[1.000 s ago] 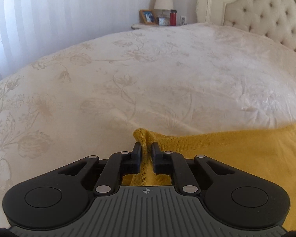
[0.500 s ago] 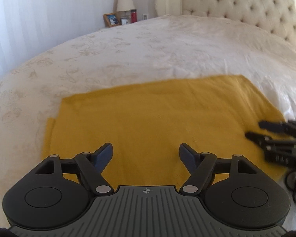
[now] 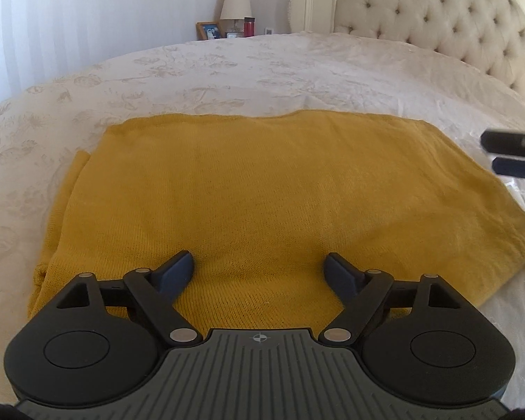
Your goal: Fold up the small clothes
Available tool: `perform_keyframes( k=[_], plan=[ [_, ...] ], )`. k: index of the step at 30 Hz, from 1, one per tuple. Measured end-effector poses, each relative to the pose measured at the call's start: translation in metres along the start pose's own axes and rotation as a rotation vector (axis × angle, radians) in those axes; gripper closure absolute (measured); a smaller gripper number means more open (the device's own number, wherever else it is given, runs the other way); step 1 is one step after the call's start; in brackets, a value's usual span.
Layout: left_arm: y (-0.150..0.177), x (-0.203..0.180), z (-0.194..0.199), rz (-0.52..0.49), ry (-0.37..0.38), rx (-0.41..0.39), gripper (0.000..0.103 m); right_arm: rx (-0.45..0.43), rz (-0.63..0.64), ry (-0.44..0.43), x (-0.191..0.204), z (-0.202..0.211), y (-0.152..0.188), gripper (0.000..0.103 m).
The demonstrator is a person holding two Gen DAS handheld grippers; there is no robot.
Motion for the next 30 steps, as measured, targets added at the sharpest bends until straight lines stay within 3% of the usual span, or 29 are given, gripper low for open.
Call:
perform_keyframes(
  k=[6,10,14,18,23,30],
  plan=[
    [-0.001,-0.001,-0.001,0.003,0.002,0.014,0.02,0.128,-0.326,-0.038,-0.073,-0.013,-0.004,0.004],
    [-0.008,0.001,-0.003,0.014,0.013,0.064,0.019,0.195,-0.425,-0.193,-0.08,-0.032,0.01,0.004],
    [-0.029,0.002,-0.002,0.036,0.049,0.152,0.02,0.25,-0.411,-0.25,-0.066,-0.058,0.01,0.003],
    [-0.063,0.007,-0.004,0.134,0.096,0.135,0.02,0.285,-0.384,-0.27,-0.055,-0.08,0.008,0.0],
    [-0.089,-0.009,-0.032,0.098,0.074,0.149,0.02,0.295,-0.389,-0.286,-0.056,-0.087,0.005,0.0],
    [-0.086,-0.024,-0.075,0.06,0.013,0.221,0.019,0.287,-0.384,-0.309,-0.059,-0.081,0.008,0.001]
  ],
)
Point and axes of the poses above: each gripper's, at about its wrist camera, not at the fingertips, and z roughly against the way its jaws point, x to its left, y to its underside, the point moved 4 cm from there along -z, roughly the way its jaws point, and after that the axes turned 10 degrees about z, right-handed, at the moved point
